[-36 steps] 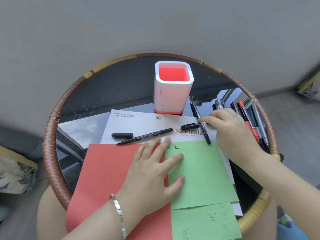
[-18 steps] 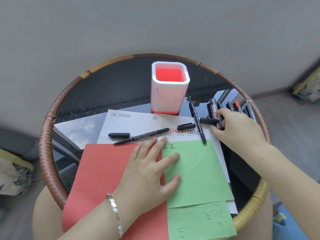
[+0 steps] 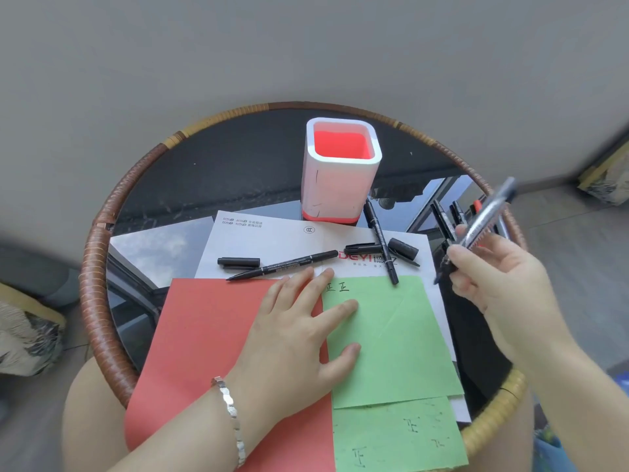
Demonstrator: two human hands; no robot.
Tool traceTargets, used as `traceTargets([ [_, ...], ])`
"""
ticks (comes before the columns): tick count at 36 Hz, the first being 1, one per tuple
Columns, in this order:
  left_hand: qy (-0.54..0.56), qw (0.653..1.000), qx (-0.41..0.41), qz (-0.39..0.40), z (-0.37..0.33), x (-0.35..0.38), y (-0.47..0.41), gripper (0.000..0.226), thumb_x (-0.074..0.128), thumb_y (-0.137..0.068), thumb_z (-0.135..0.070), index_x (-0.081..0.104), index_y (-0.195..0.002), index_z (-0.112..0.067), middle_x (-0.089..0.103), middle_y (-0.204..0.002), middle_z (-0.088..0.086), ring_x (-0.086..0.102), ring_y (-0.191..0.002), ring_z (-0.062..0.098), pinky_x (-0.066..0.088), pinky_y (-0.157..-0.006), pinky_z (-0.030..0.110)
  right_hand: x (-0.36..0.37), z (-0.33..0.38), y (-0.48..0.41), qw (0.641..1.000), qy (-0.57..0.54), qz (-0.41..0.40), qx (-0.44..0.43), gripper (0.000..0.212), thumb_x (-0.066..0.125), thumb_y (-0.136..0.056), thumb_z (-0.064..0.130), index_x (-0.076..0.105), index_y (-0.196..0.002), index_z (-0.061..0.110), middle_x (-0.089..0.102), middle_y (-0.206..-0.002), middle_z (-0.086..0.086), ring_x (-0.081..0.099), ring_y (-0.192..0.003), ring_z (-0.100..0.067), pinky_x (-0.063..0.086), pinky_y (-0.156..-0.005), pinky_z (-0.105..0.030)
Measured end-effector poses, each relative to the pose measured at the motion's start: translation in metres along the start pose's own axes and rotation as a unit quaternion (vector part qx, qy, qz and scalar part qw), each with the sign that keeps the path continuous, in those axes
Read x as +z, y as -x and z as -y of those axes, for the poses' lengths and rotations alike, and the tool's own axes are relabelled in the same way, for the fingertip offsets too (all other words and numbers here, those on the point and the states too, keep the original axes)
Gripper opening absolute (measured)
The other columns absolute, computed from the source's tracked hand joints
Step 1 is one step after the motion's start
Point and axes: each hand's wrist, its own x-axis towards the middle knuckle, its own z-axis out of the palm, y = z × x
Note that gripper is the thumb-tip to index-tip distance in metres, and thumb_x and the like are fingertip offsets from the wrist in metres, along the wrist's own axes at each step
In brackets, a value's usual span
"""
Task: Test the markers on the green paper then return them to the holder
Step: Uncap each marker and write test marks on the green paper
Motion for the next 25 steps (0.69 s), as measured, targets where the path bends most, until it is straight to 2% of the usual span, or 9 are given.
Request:
traceTargets([
  [3,-0.001,1.0,0.001,-0.001,0.0,0.0,0.0,0.044,0.046,-0.074,-0.054,0.062,-0.11,-0.034,0.055,-0.13,0.006,0.048,-0.121,0.03,0.023,-0.102,0.04,0.009,-0.002,0.01,0.998,0.012,0.014,-0.064,0.015,0.059,-0.083,0.002,0.053,-0.077,0.015,0.058,-0.052,-0.001,0.05,-0.045,-0.01,0.046,-0.048,-0.017],
  [6,-0.001,1.0,0.001,-0.002,-0.001,-0.001,0.0,0.044,0.046,-0.075,-0.054,0.062,-0.11,-0.034,0.055,-0.131,0.006,0.047,-0.122,0.03,0.022,-0.102,0.04,0.02,-0.008,0.013,0.993,0.044,0.021,-0.11,0.014,0.061,-0.083,0.01,0.053,-0.072,0.015,0.063,-0.054,-0.002,0.058,-0.048,-0.013,0.051,-0.053,-0.02],
  [9,0.002,1.0,0.003,-0.007,-0.001,0.0,0.0,0.043,0.047,-0.074,-0.054,0.063,-0.109,-0.034,0.055,-0.13,0.006,0.048,-0.121,0.03,0.023,-0.102,0.04,0.034,-0.011,0.013,0.989,0.054,0.047,-0.127,0.01,0.059,-0.08,0.029,0.062,-0.079,0.02,0.07,-0.062,0.001,0.066,-0.058,-0.011,0.054,-0.061,-0.02],
  [11,0.003,1.0,0.004,-0.01,0.0,0.0,0.0,0.044,0.048,-0.073,-0.054,0.063,-0.109,-0.034,0.055,-0.13,0.007,0.048,-0.121,0.03,0.023,-0.102,0.04,0.041,-0.013,0.012,0.982,0.065,0.092,-0.155,0.015,0.058,-0.078,0.032,0.064,-0.089,0.024,0.072,-0.073,0.001,0.068,-0.067,-0.008,0.053,-0.065,-0.017],
  [13,0.003,1.0,0.004,-0.009,0.0,0.001,0.0,0.044,0.048,-0.074,-0.054,0.062,-0.11,-0.034,0.055,-0.131,0.007,0.048,-0.121,0.03,0.022,-0.103,0.04,0.043,-0.017,0.01,0.964,0.132,0.129,-0.189,0.013,0.059,-0.081,0.027,0.064,-0.092,0.025,0.071,-0.084,0.005,0.067,-0.074,-0.004,0.051,-0.067,-0.014],
  [15,0.003,1.0,0.003,-0.007,0.0,0.001,0.0,0.043,0.048,-0.074,-0.054,0.062,-0.109,-0.034,0.055,-0.131,0.007,0.048,-0.121,0.031,0.023,-0.102,0.041,0.043,-0.024,0.006,0.938,0.23,0.146,-0.215,0.009,0.059,-0.086,0.029,0.062,-0.094,0.027,0.07,-0.084,0.006,0.066,-0.079,-0.007,0.053,-0.07,-0.024],
  [17,0.002,1.0,0.002,-0.007,0.0,0.001,0.0,0.043,0.047,-0.073,-0.054,0.063,-0.109,-0.034,0.056,-0.13,0.007,0.049,-0.12,0.031,0.023,-0.101,0.04,0.043,-0.03,0.002,0.906,0.321,0.139,-0.24,0.012,0.053,-0.088,0.036,0.056,-0.099,0.032,0.07,-0.085,0.006,0.066,-0.081,-0.013,0.054,-0.073,-0.037],
  [19,0.002,1.0,0.001,-0.008,0.0,0.001,0.0,0.044,0.047,-0.073,-0.053,0.063,-0.108,-0.034,0.056,-0.129,0.007,0.05,-0.12,0.031,0.024,-0.101,0.041,0.042,-0.033,-0.002,0.886,0.364,0.116,-0.261,0.015,0.048,-0.086,0.04,0.052,-0.1,0.035,0.07,-0.086,0.004,0.066,-0.08,-0.017,0.054,-0.071,-0.04],
  [25,-0.002,1.0,0.003,-0.011,0.0,0.001,-0.001,0.044,0.047,-0.073,-0.053,0.064,-0.108,-0.033,0.057,-0.128,0.007,0.051,-0.119,0.031,0.024,-0.101,0.039,0.031,-0.031,-0.018,0.878,0.381,0.086,-0.276,0.014,0.054,-0.091,0.026,0.057,-0.104,0.027,0.068,-0.084,-0.001,0.063,-0.074,-0.022,0.052,-0.069,-0.043],
])
